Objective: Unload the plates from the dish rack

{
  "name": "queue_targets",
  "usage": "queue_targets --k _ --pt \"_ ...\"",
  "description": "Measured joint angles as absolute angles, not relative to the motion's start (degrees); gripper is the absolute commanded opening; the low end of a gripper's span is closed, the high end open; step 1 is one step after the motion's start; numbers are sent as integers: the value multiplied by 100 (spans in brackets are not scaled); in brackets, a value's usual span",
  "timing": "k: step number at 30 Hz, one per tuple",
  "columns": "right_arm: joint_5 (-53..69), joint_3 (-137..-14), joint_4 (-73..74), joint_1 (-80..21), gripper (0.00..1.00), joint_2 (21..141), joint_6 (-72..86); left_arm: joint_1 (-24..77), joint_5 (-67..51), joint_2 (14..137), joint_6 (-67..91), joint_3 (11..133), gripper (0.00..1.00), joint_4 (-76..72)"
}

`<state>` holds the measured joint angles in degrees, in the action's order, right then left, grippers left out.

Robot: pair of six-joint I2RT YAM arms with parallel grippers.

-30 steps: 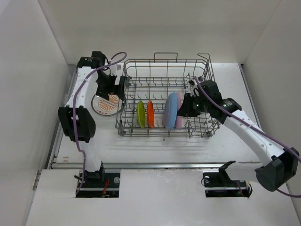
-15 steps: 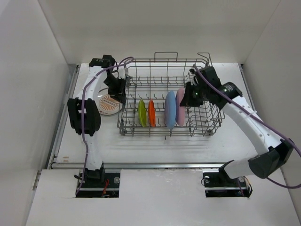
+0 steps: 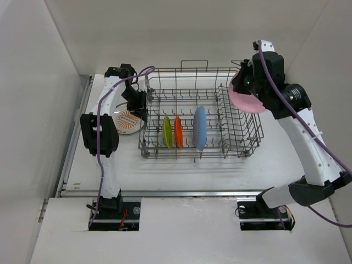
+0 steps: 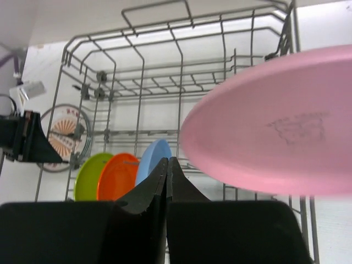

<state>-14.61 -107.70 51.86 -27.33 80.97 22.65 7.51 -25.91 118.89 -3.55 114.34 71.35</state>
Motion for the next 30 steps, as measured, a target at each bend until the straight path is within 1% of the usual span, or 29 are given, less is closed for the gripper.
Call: queue_targets --k 4,7,11,14,15,16,17,18,21,24,25,27,30 --pt "-1957 -11227 5196 -2740 0 8230 2198 751 -2567 11913 -336 11472 0 7159" --pt "-2556 -11430 5175 -2674 0 8256 2110 753 -2534 11915 -307 11472 0 7137" --pt "-3164 -11367 5118 -2180 0 8291 2029 751 -2519 11913 -285 11474 0 7124" --pt "-3107 -10995 5052 -1789 0 8337 2005 751 -2502 11915 -272 11485 0 7129" --pt "-2906 -10822 5059 -1723 2 8342 1988 751 -2497 11915 -268 11487 0 7131" --pt "-2617 -10608 5028 -1693 10 8331 1968 753 -2497 11915 -266 11489 0 7135" --pt "-2276 -10363 5004 -1695 20 8307 1938 755 -2491 11915 -266 11491 0 7133" --pt "-1898 -10116 5002 -1697 37 8283 1892 760 -2475 11922 -266 11511 0 7146" --pt "-1107 -9544 5041 -1745 64 8272 1745 801 -2434 11957 -266 11566 0 7181" --pt "-694 -9402 5207 -1785 68 8305 1594 825 -2377 11959 -263 11577 0 7188" --pt "-528 -9448 5266 -1787 71 8337 1568 827 -2375 11959 -263 11577 0 7188" --pt "-152 -9559 5356 -1789 73 8416 1522 827 -2375 11959 -263 11577 0 7188" --pt "-23 -9559 5468 -1811 73 8493 1682 827 -2373 11959 -263 11577 0 7188"
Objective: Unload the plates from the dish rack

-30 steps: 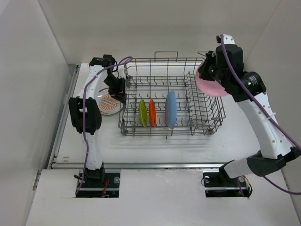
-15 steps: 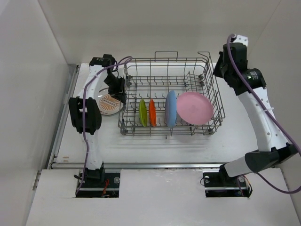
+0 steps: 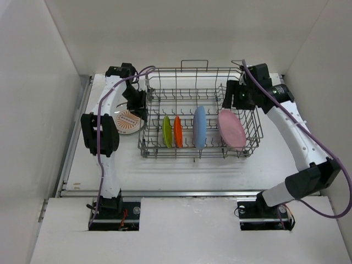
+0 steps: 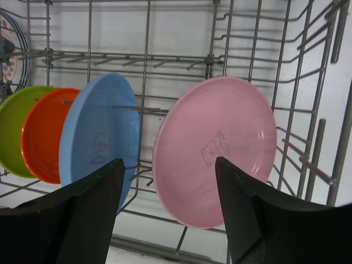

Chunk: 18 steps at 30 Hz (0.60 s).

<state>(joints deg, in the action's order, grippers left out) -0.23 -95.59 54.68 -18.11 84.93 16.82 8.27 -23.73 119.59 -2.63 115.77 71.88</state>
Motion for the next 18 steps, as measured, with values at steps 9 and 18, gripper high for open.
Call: queue_targets --k 9,18 --pt "617 -8302 5551 -2196 74 8320 1708 827 -2370 11959 -266 11577 0 7190" --pt "314 -7599 5347 -2591 11 8525 1730 827 -2364 11959 -266 11577 0 7188"
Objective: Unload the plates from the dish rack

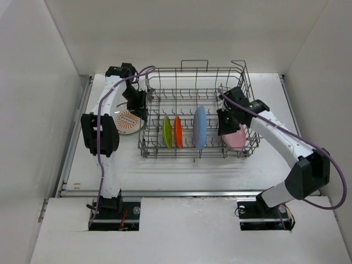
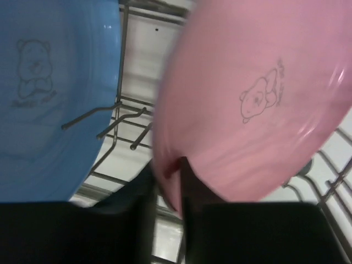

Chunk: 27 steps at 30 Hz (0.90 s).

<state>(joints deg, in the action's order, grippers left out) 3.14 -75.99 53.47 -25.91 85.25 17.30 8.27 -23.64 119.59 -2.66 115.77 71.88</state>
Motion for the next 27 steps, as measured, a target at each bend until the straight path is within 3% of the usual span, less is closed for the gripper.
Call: queue_targets --k 1,7,15,19,27 --pt "268 -7588 5277 -2591 0 8536 1671 827 -2364 11959 -263 11577 0 7188" --pt "-154 -7915 5157 -2587 0 8453 1708 827 -2364 11957 -263 11563 0 7179" --pt "-563 -9850 5011 -2587 0 8187 2012 827 -2362 11939 -263 11548 0 7164" --pt "-904 -10071 4698 -2587 0 7673 2268 827 -2362 11939 -263 11546 0 7161" --pt "-2617 -10610 4661 -2349 0 7666 2534 827 -2359 11939 -263 11548 0 7164"
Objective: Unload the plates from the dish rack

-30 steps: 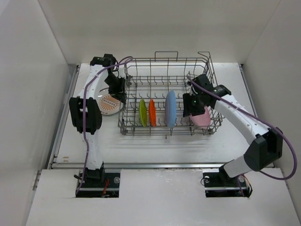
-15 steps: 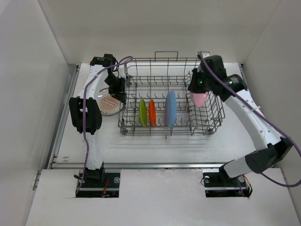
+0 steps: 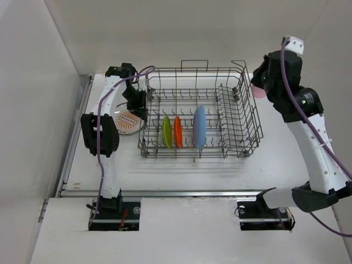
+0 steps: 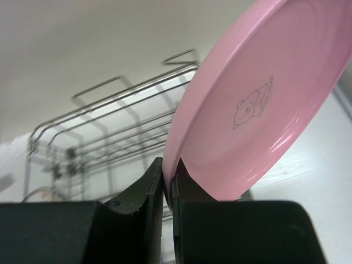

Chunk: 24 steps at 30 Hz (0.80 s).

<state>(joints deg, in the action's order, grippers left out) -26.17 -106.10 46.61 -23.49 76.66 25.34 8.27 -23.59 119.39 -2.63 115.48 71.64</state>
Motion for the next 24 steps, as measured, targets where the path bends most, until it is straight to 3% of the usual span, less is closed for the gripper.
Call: queue_targets --k 7,15,20,22,24 --pt "-3273 -9824 4729 -954 0 8044 2801 827 -2355 11939 -263 11555 0 7172" --pt "-2370 -7382 4300 499 0 8897 3245 860 -2239 11904 -261 11552 0 7164" --pt "-1975 -6901 4110 799 0 9476 3166 864 -2187 11854 -261 11491 0 7113" --pt "-1933 -6932 4086 823 5 9574 3079 864 -2185 11850 -263 11487 5 7107" --pt "-1868 -7030 4084 845 15 9745 2993 864 -2182 11850 -266 11487 12 7107"
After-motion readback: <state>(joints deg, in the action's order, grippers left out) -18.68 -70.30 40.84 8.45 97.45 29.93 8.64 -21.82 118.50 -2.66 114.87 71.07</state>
